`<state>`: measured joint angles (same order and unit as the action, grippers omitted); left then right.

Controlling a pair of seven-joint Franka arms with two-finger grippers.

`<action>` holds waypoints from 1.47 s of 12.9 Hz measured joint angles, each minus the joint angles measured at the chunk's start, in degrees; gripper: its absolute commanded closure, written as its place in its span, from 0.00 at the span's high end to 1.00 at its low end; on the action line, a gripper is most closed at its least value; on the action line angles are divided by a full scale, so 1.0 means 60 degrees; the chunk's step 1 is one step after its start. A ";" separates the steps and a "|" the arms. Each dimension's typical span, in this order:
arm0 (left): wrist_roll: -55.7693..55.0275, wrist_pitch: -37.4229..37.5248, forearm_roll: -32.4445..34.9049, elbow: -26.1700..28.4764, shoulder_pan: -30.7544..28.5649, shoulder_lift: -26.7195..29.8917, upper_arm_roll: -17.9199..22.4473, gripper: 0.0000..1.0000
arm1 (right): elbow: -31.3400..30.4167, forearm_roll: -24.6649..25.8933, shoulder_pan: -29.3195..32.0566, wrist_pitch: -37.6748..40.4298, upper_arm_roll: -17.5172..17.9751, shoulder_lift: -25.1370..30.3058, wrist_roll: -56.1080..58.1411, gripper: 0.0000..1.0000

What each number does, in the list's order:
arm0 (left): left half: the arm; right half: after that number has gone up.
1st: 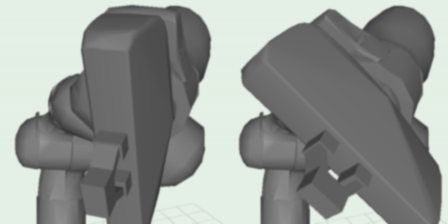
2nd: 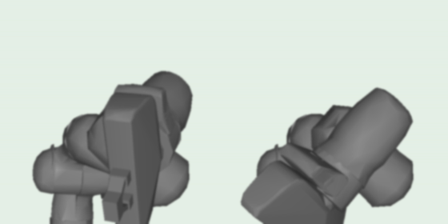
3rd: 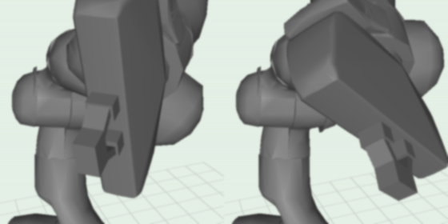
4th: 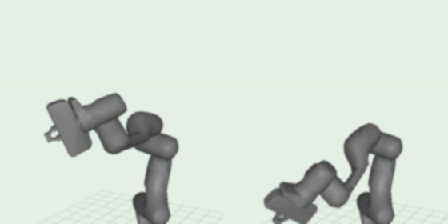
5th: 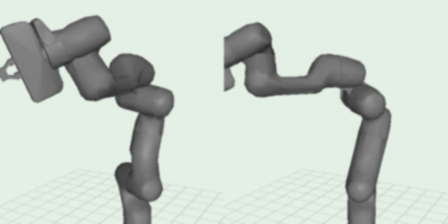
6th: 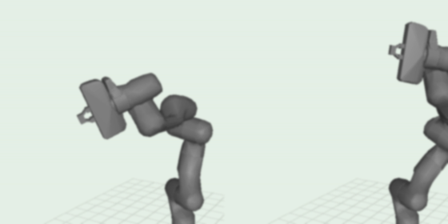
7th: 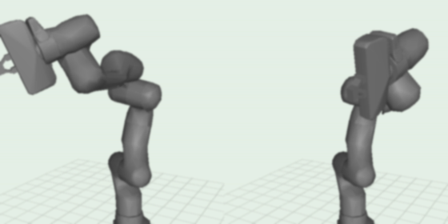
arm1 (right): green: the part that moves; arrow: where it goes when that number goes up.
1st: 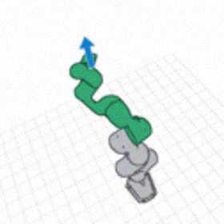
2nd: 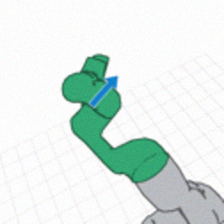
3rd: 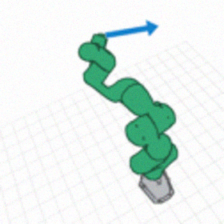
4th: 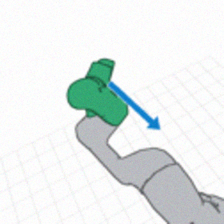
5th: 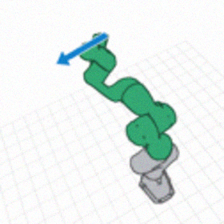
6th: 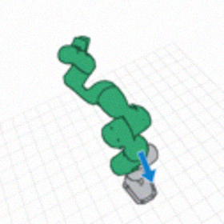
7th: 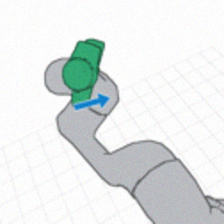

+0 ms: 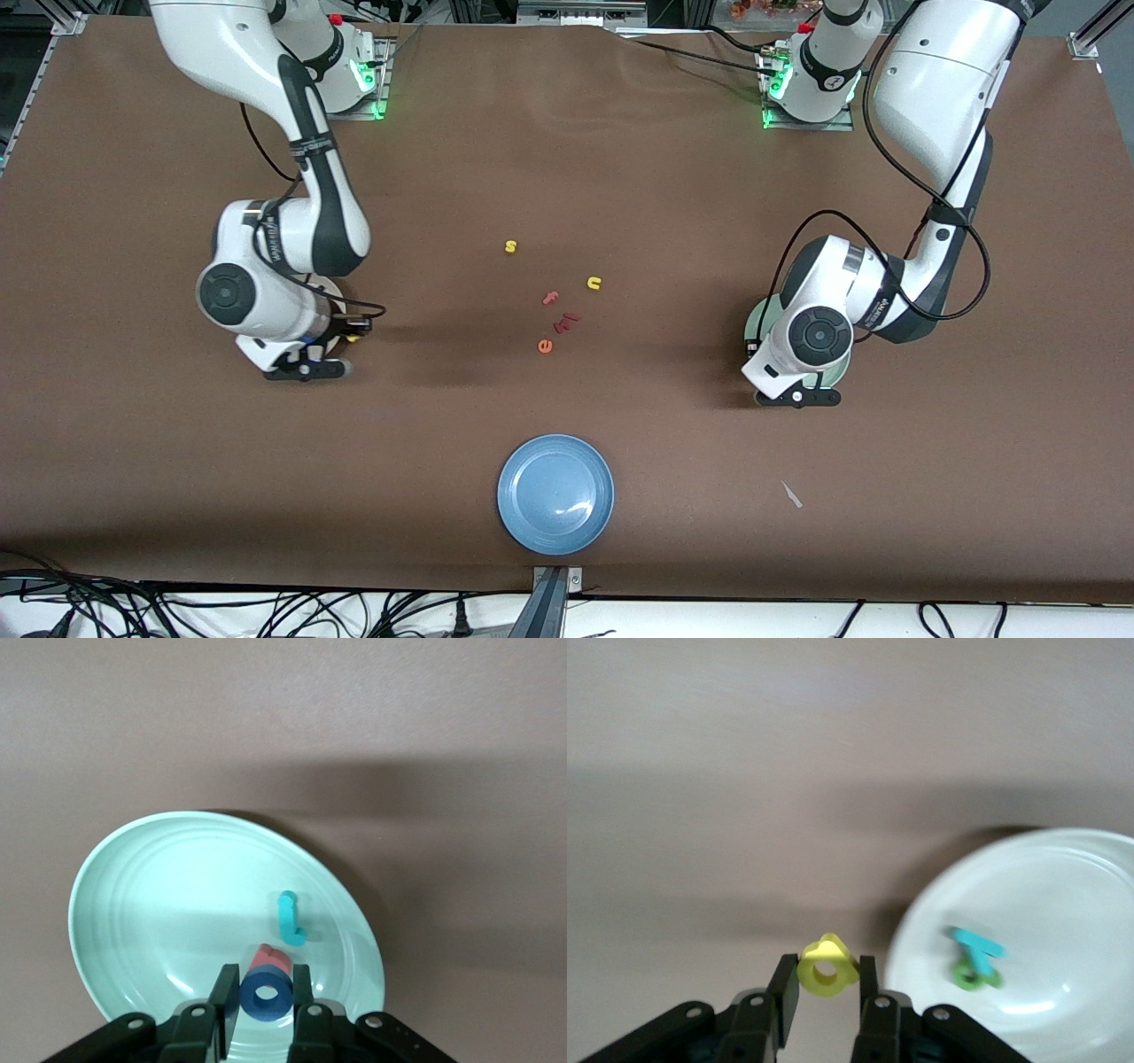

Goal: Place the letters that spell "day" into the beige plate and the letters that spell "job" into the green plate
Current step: 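Open the right gripper over the cream plate while the left gripper releases blue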

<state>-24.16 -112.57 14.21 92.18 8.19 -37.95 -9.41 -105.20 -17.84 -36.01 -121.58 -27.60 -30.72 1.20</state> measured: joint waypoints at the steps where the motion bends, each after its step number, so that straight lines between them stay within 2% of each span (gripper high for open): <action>1: 0.0001 0.0000 0.0000 0.0009 0.0008 0.0001 -0.0060 0.99 | -0.0143 0.0003 0.0005 0.0014 -0.0249 -0.0007 0.0032 0.41; 2: -0.0007 0.0000 0.0000 0.0009 0.0023 0.0004 -0.0158 0.99 | -0.0231 0.0047 0.0004 0.0066 -0.0490 -0.0040 0.0134 0.97; 4: -0.0241 0.0065 -0.0139 -0.0021 0.0055 0.0027 -0.0482 0.99 | -0.0280 0.0073 0.0050 0.0172 -0.0859 -0.0092 0.0379 1.00; 6: -0.0803 0.0108 -0.0208 -0.0052 0.0109 0.0068 -0.0851 0.99 | -0.0172 0.0073 0.0077 0.0323 -0.0918 -0.0079 0.0395 1.00; 10: -0.3200 0.0121 -0.0283 -0.0072 0.0352 0.0108 -0.2006 0.99 | 0.0921 0.0073 -0.0288 0.1818 -0.0880 -0.0058 -0.0050 1.00; 13: -0.4485 0.0052 -0.0283 -0.0067 0.1055 0.0083 -0.2112 0.99 | 0.1633 0.0073 -0.0575 0.2950 -0.0872 -0.0046 -0.0589 1.00; 17: -0.4799 -0.0148 -0.0335 -0.0066 0.1115 0.0037 -0.2087 0.99 | 0.2195 0.0089 -0.0658 0.3952 -0.0900 0.0001 -0.0808 1.00; 19: -0.4790 -0.0187 -0.0335 -0.0090 0.1019 0.0036 -0.2057 0.99 | 0.2305 0.0382 -0.0645 0.4083 -0.0857 0.0231 -0.0840 1.00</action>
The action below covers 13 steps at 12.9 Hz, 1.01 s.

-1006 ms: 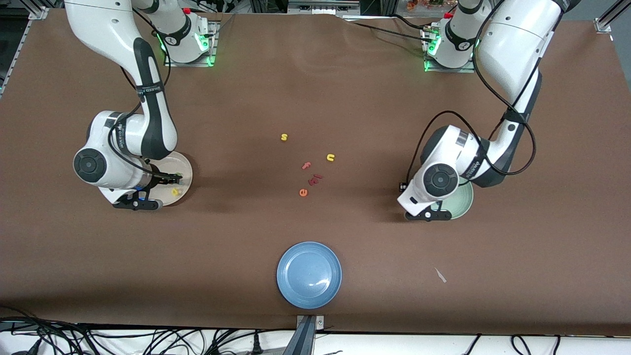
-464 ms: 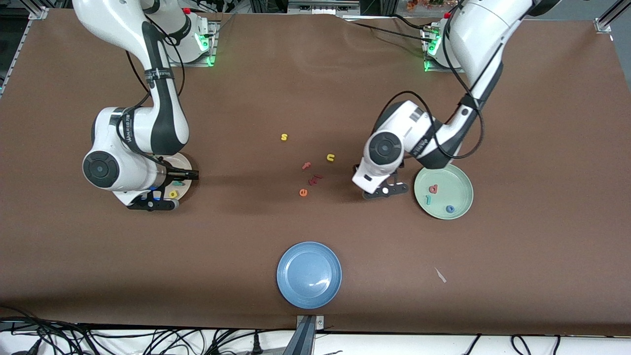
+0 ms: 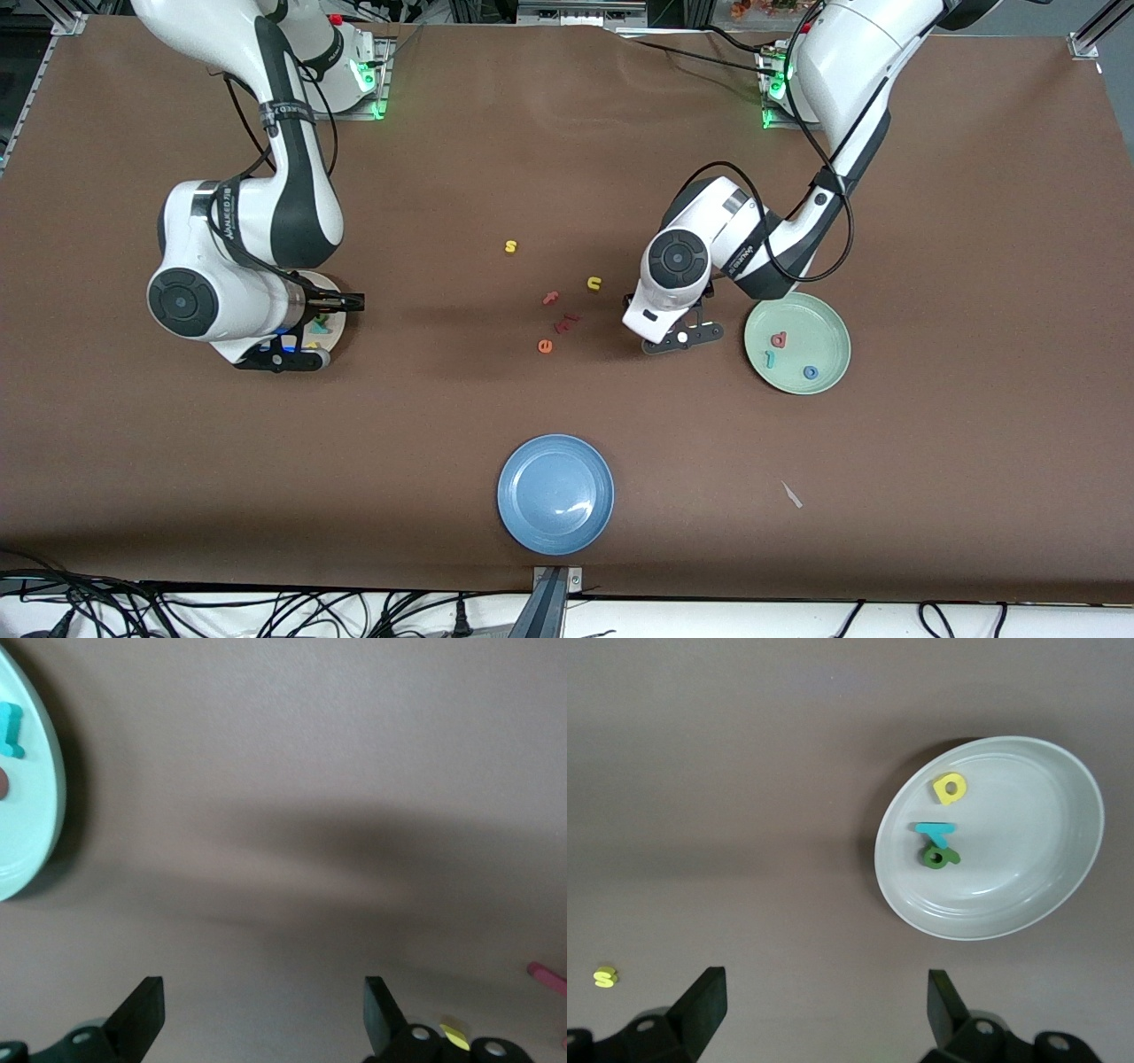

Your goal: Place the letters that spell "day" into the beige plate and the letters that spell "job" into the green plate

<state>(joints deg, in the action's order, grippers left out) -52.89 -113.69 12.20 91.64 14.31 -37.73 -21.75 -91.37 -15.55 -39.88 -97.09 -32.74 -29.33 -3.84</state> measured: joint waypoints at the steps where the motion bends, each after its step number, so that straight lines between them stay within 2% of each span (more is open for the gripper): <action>1: 0.0015 -0.0006 0.0000 -0.0050 -0.0089 0.0001 0.0003 0.99 | 0.0003 0.0383 0.0066 0.0053 0.0176 0.0242 -0.0016 1.00; 2: 0.0024 -0.0007 0.0000 -0.0136 -0.0176 0.0001 0.0016 0.99 | 0.0000 0.0867 0.0315 0.0129 0.0616 0.0585 -0.0059 1.00; 5: 0.0685 0.0026 0.0000 -0.0661 -0.0667 0.0042 0.0033 0.99 | -0.0040 0.2301 0.2205 0.0273 0.3019 0.1812 -0.0137 1.00; 6: 0.1040 0.0155 0.0000 -0.0845 -0.0851 0.0101 0.0032 0.99 | -0.0066 0.2499 0.2770 0.0301 0.3570 0.2178 -0.0137 1.00; 8: 0.1751 0.0943 0.0000 -0.1407 -0.1044 0.0300 0.0026 0.99 | -0.0128 0.2597 0.3479 0.0361 0.3992 0.2878 -0.0115 1.00; 10: 0.2541 0.2058 -0.0001 -0.2030 -0.1087 0.0678 0.0013 1.00 | -0.0149 0.2613 0.3917 0.0731 0.4037 0.3512 -0.0078 1.00; 13: 0.4078 0.3355 -0.0391 -0.2291 -0.1164 0.1735 0.0052 1.00 | -0.0192 0.2612 0.4322 0.1276 0.4058 0.4252 -0.0054 1.00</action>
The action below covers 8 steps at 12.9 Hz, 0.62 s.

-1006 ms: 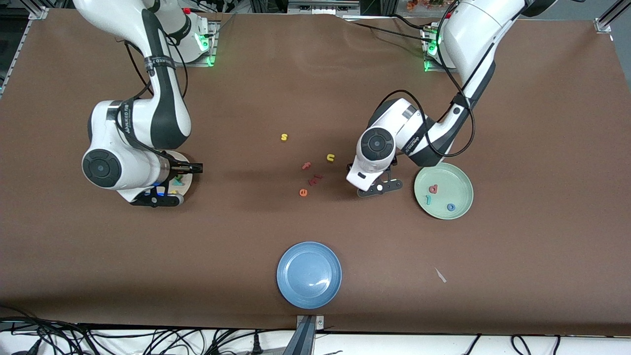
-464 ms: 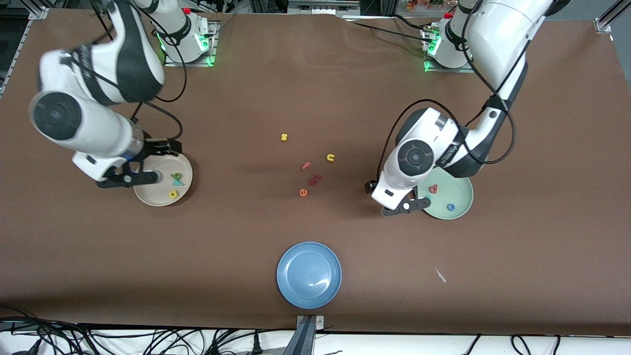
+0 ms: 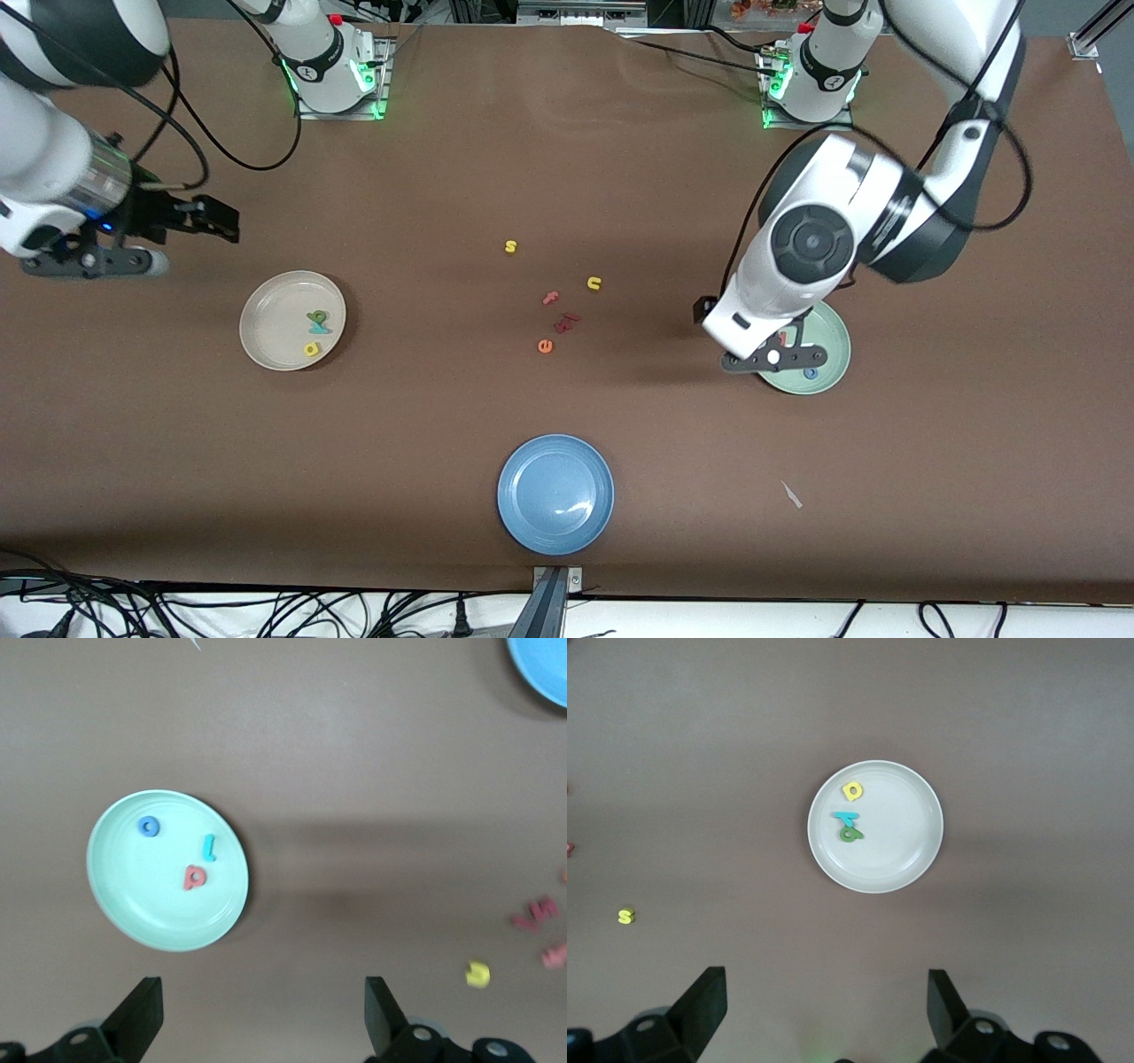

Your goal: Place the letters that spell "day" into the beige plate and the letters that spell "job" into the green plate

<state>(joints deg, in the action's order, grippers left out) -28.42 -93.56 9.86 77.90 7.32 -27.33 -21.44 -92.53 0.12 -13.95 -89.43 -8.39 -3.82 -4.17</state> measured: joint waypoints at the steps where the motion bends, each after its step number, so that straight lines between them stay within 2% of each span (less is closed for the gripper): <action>1: 0.0753 0.0242 -0.0536 0.0067 -0.0067 0.0501 0.0185 1.00 | -0.0007 -0.0008 0.0088 0.0109 0.0012 0.0162 0.0000 1.00; 3: 0.2448 0.0472 -0.1266 0.0581 -0.0198 0.1690 0.1036 1.00 | -0.0011 -0.0013 0.0194 0.0335 0.0025 0.0369 0.0172 1.00; 5: 0.3690 0.0486 -0.1406 0.1284 -0.0463 0.2856 0.1905 1.00 | -0.0019 -0.0013 0.0300 0.0405 0.0027 0.0403 0.0637 1.00; 8: 0.4328 0.0407 -0.1424 0.1879 -0.1065 0.3764 0.2443 1.00 | -0.0042 -0.0010 0.0436 0.0332 0.0029 0.0402 0.0772 1.00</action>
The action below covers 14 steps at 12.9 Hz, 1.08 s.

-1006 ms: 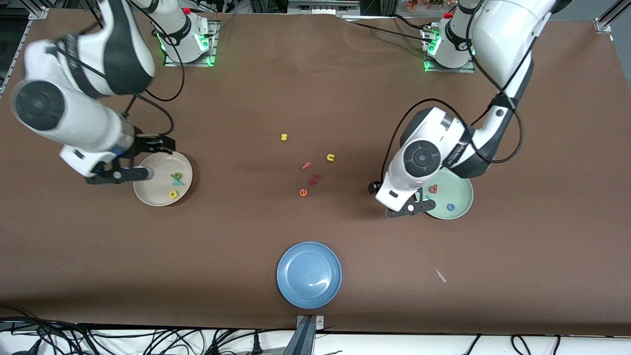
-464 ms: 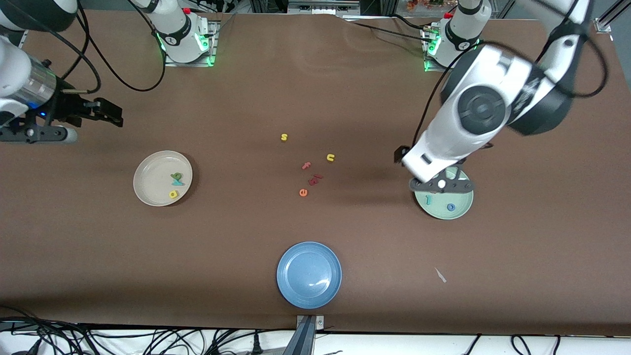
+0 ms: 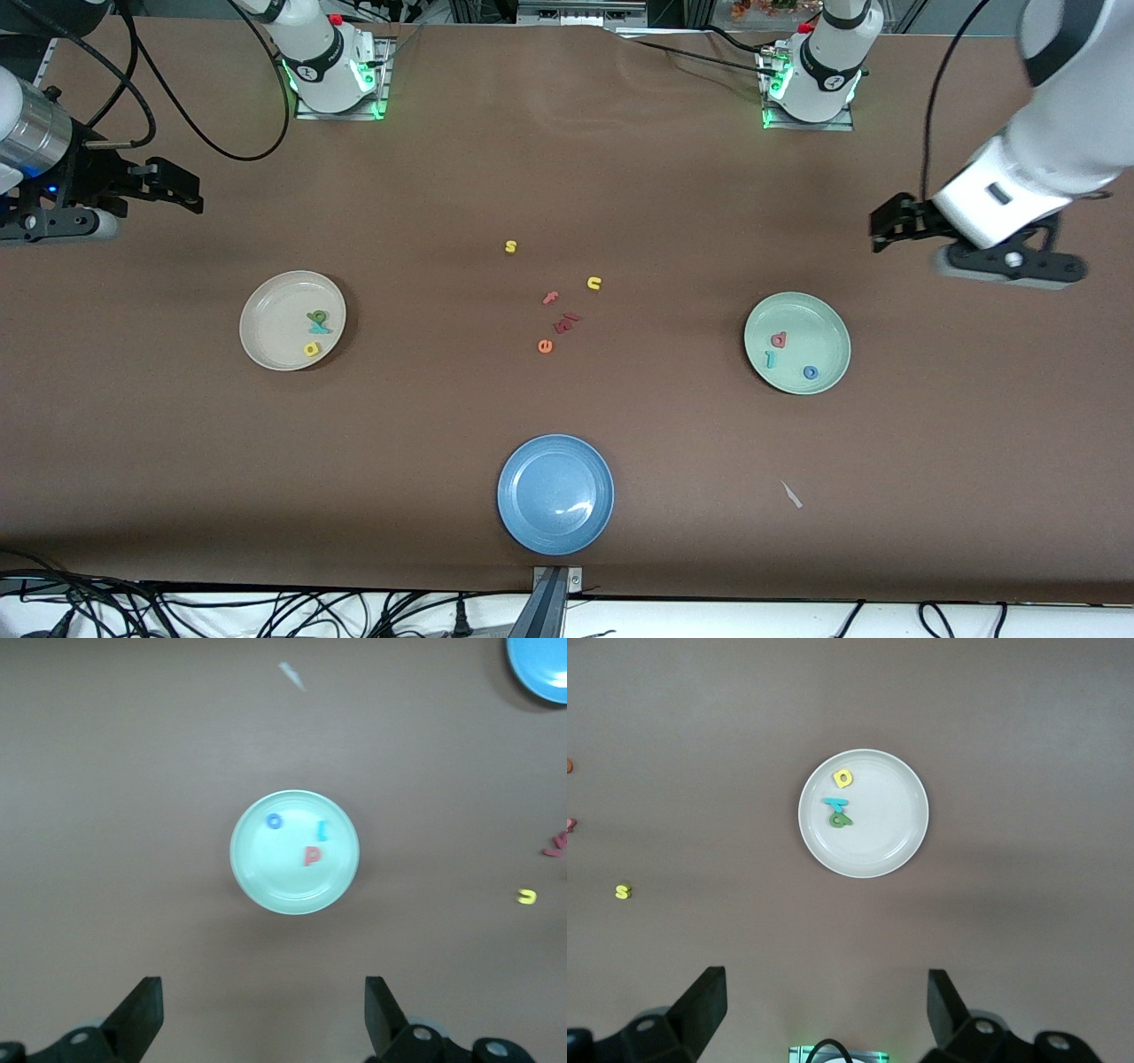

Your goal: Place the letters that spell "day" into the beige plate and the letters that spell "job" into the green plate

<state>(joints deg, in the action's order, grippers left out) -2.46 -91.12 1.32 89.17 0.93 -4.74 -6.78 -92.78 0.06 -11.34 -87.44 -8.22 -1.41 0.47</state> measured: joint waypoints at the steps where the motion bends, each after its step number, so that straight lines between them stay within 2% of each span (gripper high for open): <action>1: 0.0097 -0.0153 0.0000 0.0297 -0.0112 0.0192 0.0084 1.00 | -0.0001 0.0000 0.0052 -0.0028 -0.0001 0.0000 0.0000 1.00; 3: 0.0429 -0.0699 -0.0001 0.0951 -0.0160 0.0566 0.0240 1.00 | -0.0004 0.0000 0.0119 -0.0064 0.0000 0.0000 -0.0073 1.00; 5: 0.1150 -0.1148 -0.0010 0.1220 -0.0160 0.0707 0.0481 1.00 | -0.0015 0.0000 0.0158 -0.0070 0.0000 -0.0006 -0.0112 1.00; 9: 0.1589 -0.1309 -0.0081 0.1247 -0.0169 0.0691 0.1037 1.00 | -0.0070 0.0000 0.0170 -0.0069 0.0000 -0.0057 -0.0113 1.00; 14: 0.0695 -0.1044 -0.0098 0.1215 -0.0140 0.0719 0.1001 1.00 | -0.0070 0.0000 0.0176 -0.0124 0.0000 -0.0057 -0.0113 1.00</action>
<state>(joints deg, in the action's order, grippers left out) 1.72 -97.38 0.73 96.46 0.09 -0.43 -0.77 -93.20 0.06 -10.28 -88.18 -8.21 -1.75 -0.21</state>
